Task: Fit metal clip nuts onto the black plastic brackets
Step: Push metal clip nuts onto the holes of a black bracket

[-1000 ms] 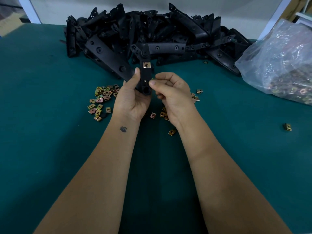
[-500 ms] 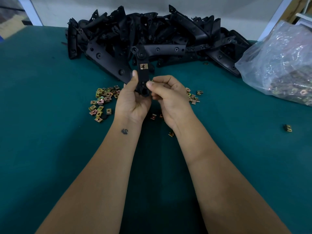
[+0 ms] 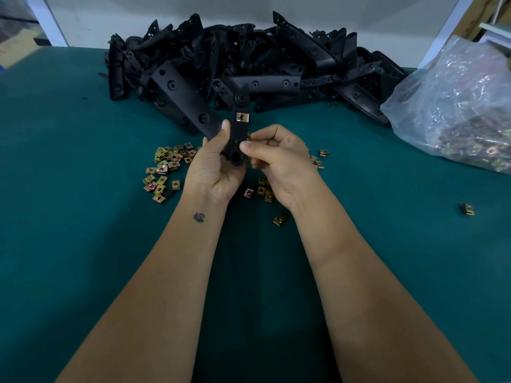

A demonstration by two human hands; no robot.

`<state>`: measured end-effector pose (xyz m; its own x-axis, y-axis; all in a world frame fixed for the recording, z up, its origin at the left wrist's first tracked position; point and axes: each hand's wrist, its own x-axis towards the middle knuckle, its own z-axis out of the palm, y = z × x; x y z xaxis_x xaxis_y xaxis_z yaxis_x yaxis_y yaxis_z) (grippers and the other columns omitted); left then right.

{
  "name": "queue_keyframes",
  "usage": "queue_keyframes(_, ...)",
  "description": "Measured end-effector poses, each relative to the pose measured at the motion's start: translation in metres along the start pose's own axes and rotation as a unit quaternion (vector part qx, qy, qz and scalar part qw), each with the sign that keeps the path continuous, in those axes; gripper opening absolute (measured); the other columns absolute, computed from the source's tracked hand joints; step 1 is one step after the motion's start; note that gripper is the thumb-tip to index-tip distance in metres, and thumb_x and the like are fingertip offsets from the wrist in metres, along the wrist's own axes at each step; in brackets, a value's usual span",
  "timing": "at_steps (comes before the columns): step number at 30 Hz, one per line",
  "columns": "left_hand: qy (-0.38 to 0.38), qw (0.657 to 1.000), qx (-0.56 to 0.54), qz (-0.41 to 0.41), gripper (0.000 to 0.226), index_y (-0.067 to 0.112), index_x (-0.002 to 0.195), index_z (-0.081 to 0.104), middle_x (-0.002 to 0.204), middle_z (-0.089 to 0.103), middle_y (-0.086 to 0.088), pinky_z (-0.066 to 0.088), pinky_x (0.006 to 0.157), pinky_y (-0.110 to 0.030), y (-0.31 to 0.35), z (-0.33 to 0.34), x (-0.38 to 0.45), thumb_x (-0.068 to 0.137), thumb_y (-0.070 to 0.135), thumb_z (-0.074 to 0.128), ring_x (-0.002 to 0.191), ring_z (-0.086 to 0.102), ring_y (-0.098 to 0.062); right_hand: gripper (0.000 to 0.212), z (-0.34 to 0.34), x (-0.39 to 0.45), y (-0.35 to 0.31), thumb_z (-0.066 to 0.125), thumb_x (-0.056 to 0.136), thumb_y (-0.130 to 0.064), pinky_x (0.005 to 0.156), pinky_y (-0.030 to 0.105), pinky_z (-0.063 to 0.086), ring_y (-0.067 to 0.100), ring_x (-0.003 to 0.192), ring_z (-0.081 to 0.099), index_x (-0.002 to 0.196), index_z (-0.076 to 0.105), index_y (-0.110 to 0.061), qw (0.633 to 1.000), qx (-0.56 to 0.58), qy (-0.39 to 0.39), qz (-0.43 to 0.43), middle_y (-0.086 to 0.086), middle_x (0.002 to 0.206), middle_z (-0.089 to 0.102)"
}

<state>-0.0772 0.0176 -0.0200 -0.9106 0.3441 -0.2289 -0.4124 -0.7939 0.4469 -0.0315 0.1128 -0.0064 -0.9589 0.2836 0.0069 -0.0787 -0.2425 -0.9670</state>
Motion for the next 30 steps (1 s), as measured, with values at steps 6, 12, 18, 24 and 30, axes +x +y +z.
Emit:
queue_keyframes(6,0.007,1.000,0.005,0.006,0.051,0.004,0.145,0.039,0.118,0.055,-0.014,0.055,0.084,-0.036,-0.002,0.001,0.001,0.097,0.012,0.056,0.108,0.056,-0.026,0.026,0.000,-0.001,-0.002,0.069,0.078,0.013,0.052,0.018,0.043,0.006,0.050,0.050,0.076,0.057,-0.010,1.000,-0.001,0.004,-0.003,0.001,0.062,0.058)
queue_keyframes(12,-0.001,1.000,-0.016,0.006,0.019,0.009,0.113,0.051,0.088,0.056,-0.008,0.048,0.049,-0.024,-0.006,0.002,-0.001,0.099,0.021,0.055,0.076,0.056,-0.020,0.028,0.011,-0.003,0.004,0.067,0.080,0.013,0.052,0.017,0.042,0.006,0.051,0.047,0.075,0.056,-0.012,0.998,0.062,0.023,0.005,0.002,0.066,0.056)
queue_keyframes(18,0.010,1.000,0.009,0.000,0.042,0.007,0.136,0.047,0.114,0.056,-0.013,0.053,0.056,-0.028,-0.007,0.002,-0.001,0.097,0.017,0.058,0.086,0.060,-0.023,0.028,0.005,-0.002,0.000,0.066,0.080,0.015,0.050,0.017,0.041,0.008,0.049,0.046,0.074,0.055,-0.010,0.999,0.031,0.013,0.003,-0.001,0.057,0.055)
queue_keyframes(24,0.003,0.999,-0.034,0.005,0.015,0.006,0.108,0.055,0.082,0.060,-0.008,0.049,0.050,-0.024,-0.007,0.003,-0.004,0.099,0.019,0.056,0.070,0.061,-0.020,0.029,0.013,-0.004,0.001,0.067,0.080,0.013,0.051,0.016,0.042,0.006,0.050,0.046,0.074,0.055,-0.012,0.998,0.049,0.023,0.014,0.002,0.065,0.057)
queue_keyframes(30,-0.002,1.000,0.010,-0.003,0.026,0.007,0.121,0.052,0.094,0.063,-0.010,0.052,0.054,-0.025,-0.005,0.001,-0.004,0.098,0.018,0.056,0.081,0.064,-0.022,0.029,0.007,-0.002,-0.001,0.067,0.080,0.013,0.051,0.017,0.041,0.007,0.050,0.047,0.074,0.054,-0.011,1.000,0.021,0.002,0.022,-0.005,0.055,0.055)
